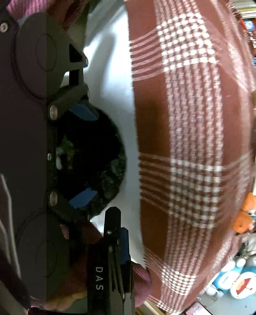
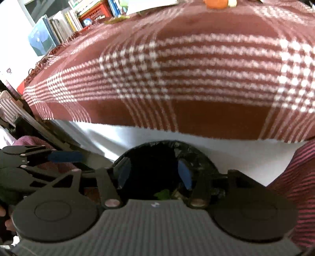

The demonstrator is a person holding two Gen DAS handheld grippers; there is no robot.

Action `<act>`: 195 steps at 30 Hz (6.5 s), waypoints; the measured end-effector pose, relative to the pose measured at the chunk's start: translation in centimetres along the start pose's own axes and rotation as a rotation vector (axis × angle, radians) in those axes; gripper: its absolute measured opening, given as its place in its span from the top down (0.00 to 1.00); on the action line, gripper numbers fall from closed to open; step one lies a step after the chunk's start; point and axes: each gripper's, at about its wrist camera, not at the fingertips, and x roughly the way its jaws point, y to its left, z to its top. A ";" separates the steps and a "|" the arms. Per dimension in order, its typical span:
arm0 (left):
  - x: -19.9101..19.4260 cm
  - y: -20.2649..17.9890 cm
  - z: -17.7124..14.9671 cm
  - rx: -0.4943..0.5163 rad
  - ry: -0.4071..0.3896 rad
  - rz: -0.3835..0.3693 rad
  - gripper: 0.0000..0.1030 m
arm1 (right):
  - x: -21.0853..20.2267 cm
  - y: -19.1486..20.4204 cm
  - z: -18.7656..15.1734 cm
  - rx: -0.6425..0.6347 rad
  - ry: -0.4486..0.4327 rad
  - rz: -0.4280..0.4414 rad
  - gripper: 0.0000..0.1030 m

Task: Collect trash
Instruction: 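Carry both items down into the black trash bag and open both tools, then bring both empty tools back over the tablecloth, then grasp the orange peel with the right tool while the left tool grasps the white-and-orange snack box, then carry the snack box and orange peel down toward the black trash bag, then open both tools over the bag and bring them back over the tablecloth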

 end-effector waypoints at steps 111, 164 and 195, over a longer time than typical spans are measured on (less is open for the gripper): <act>5.2 -0.3 30.4 -0.182 -0.545 -0.221 1.00 | -2.4 -4.7 16.3 -0.166 -0.486 -0.294 0.58; -7.7 0.9 2.0 0.040 -0.319 -0.144 1.00 | -6.3 3.1 2.1 -0.282 -0.203 -0.030 0.59; -4.1 0.1 3.5 0.092 -0.288 -0.031 0.27 | -3.9 2.0 2.1 -0.256 -0.166 -0.044 0.34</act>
